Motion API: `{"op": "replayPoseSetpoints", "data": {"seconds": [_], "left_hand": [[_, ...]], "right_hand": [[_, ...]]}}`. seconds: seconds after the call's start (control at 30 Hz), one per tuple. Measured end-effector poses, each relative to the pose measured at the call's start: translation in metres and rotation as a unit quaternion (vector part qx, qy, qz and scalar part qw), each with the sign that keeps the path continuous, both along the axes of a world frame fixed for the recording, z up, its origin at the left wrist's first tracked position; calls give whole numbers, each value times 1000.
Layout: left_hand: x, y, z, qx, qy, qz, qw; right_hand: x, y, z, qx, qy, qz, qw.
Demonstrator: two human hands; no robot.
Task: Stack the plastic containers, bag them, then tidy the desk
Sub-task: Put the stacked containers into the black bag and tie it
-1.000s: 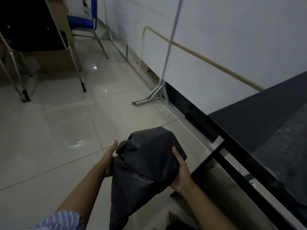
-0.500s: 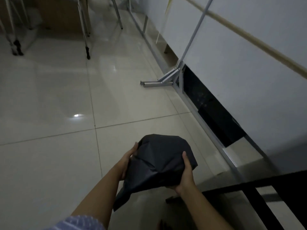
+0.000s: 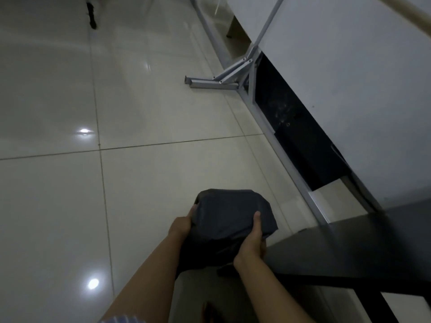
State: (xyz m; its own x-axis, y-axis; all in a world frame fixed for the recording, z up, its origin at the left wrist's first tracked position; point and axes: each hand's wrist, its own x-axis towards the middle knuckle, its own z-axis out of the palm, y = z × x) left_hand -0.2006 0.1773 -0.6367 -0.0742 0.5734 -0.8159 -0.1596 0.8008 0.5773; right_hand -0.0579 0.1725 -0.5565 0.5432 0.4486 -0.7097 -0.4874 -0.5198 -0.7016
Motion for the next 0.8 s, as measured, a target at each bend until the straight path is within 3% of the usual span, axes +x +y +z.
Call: {"op": "replayPoseSetpoints", "data": {"seconds": [0.1,0.23,0.37,0.53,0.67,0.8], "left_hand": [[4,3,10,16,-156,99,983],[10,6,23,86,-222,29,971],[24,8,28,130,-236,-11,963],[54,13,42,135,-291,5,947],[77,11,55,119,-293,-7,949],[88,13,54,117,-262,-35,957]], "right_hand": [[0,-1,-12,20,-50,-32,998],[1,1,-15,47,-180,-79,979],[2,4,-11,56,-370,9,927],[1,3,-13,-20,-504,129,854],[2,7,-12,-77,-528,210,819],[4,12,-5,-90,-441,181,875]]}}
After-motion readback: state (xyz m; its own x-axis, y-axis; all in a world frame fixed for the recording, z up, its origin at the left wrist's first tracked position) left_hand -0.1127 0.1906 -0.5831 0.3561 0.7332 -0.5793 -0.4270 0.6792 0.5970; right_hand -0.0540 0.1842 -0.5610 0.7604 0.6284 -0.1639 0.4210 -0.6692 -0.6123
